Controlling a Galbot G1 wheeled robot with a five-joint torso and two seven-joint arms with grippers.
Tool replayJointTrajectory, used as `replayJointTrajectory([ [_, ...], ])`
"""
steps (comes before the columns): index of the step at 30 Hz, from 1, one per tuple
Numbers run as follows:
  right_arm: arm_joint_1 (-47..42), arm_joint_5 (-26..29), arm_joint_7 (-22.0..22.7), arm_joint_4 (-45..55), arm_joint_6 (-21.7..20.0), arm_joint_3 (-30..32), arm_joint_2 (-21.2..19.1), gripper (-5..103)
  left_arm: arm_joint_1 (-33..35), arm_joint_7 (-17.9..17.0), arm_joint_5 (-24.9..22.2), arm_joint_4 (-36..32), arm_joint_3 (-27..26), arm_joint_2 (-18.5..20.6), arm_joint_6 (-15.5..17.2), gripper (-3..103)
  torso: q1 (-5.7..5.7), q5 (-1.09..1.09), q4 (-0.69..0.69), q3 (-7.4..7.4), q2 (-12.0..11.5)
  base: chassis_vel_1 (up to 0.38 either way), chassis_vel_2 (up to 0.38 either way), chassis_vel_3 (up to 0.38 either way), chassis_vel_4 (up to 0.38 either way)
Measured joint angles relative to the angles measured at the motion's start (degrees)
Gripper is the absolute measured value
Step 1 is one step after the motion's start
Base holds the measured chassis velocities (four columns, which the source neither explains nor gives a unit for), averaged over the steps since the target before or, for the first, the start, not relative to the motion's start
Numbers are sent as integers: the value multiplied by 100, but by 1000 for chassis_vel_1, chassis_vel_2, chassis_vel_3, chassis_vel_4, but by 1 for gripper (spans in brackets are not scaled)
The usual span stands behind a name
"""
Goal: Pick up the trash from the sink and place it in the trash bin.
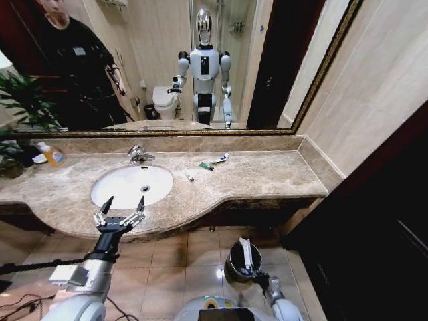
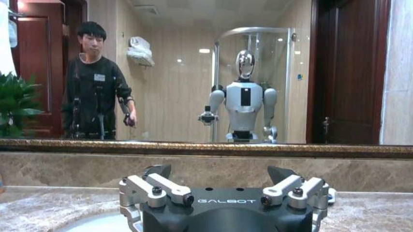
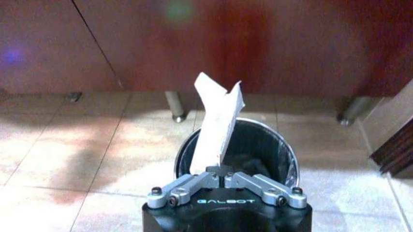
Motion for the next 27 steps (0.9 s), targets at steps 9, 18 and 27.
replayJointTrajectory([
  [9,328,-387,-54,-260,-290,-35,90,0,0,0,0,0,0,0,0,100,0,1,1,0,0,0,0,0,0],
  [18,460,-816,-119,-609,-208,2,130,22,0,0,0,0,0,0,0,100,0,0,0,0,0,0,0,0,0],
  [27,449,-668,114,-565,-10,-5,124,55,0,0,0,0,0,0,0,100,0,0,0,0,0,0,0,0,0],
])
